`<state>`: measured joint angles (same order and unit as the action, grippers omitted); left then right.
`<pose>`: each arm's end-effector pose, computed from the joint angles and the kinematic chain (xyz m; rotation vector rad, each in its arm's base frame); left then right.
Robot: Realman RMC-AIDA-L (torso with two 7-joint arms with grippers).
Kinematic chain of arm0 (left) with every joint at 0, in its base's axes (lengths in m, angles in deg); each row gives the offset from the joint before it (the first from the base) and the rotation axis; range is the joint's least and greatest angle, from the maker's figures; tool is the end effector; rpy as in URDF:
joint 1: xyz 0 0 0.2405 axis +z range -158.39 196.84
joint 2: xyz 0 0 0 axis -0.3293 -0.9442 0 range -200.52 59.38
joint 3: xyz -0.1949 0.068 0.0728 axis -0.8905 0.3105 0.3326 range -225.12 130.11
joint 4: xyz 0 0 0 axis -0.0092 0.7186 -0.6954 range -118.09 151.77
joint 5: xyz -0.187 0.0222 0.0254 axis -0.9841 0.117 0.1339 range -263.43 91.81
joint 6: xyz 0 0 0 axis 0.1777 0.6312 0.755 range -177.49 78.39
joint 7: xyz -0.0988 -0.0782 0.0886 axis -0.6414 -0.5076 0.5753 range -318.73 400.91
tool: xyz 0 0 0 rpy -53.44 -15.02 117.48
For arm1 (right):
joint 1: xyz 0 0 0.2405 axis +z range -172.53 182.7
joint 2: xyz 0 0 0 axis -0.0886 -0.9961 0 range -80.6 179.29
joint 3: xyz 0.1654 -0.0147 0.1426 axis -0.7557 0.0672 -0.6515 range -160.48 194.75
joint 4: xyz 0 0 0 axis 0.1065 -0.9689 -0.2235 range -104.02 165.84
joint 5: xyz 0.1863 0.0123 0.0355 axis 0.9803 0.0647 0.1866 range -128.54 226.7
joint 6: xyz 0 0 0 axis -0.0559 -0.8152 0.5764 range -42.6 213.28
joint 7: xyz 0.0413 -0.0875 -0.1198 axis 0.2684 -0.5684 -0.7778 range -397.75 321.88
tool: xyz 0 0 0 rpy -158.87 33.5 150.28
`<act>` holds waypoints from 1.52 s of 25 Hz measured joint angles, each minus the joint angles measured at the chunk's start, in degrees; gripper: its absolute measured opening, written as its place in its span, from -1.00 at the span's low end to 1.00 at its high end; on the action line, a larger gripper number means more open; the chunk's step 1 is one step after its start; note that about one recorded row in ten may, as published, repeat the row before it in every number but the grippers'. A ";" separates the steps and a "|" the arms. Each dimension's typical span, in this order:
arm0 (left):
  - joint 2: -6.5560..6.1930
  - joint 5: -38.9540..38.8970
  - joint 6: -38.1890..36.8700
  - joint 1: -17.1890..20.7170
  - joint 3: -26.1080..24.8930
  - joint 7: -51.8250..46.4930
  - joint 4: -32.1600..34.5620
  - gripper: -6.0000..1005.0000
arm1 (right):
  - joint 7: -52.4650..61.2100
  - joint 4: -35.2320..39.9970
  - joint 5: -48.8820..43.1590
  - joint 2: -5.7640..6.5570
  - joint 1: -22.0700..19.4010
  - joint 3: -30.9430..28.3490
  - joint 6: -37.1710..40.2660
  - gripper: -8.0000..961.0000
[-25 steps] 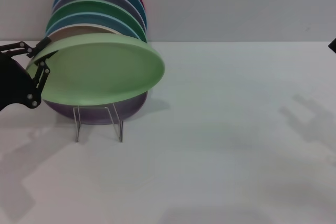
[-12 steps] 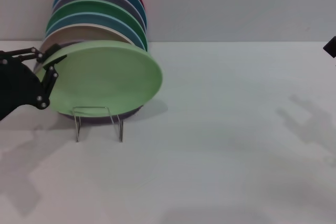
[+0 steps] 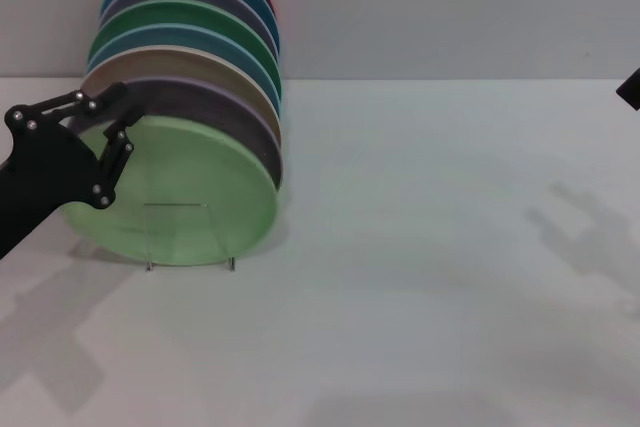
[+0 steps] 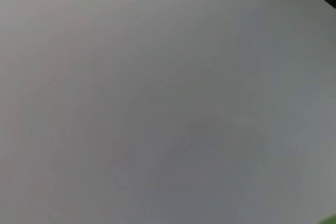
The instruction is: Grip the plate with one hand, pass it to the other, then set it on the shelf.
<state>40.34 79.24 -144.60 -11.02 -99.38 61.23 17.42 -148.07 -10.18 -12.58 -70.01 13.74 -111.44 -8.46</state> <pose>-0.2316 0.2967 0.0434 -1.8408 0.6607 -0.5501 0.2321 0.2576 0.0922 -2.0100 0.4990 1.3536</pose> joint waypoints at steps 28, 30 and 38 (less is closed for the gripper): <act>7.82 -0.58 -3.18 18.52 -39.75 -19.49 -5.74 -0.21 | -40.94 20.23 23.99 -0.54 3.75 8.55 1.39 0.33; 8.02 -0.57 -1.66 18.51 -40.81 -20.35 -5.62 -0.09 | -40.99 20.97 24.22 -0.52 4.74 8.41 1.90 0.32; 8.11 -0.33 -0.56 18.55 -40.66 -20.35 -4.98 0.48 | -41.08 21.90 24.32 -0.44 5.69 8.28 2.27 0.32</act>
<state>48.46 78.91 -145.16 7.53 -140.04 40.88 12.44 -189.15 11.72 11.74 -70.45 19.42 -103.16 -6.19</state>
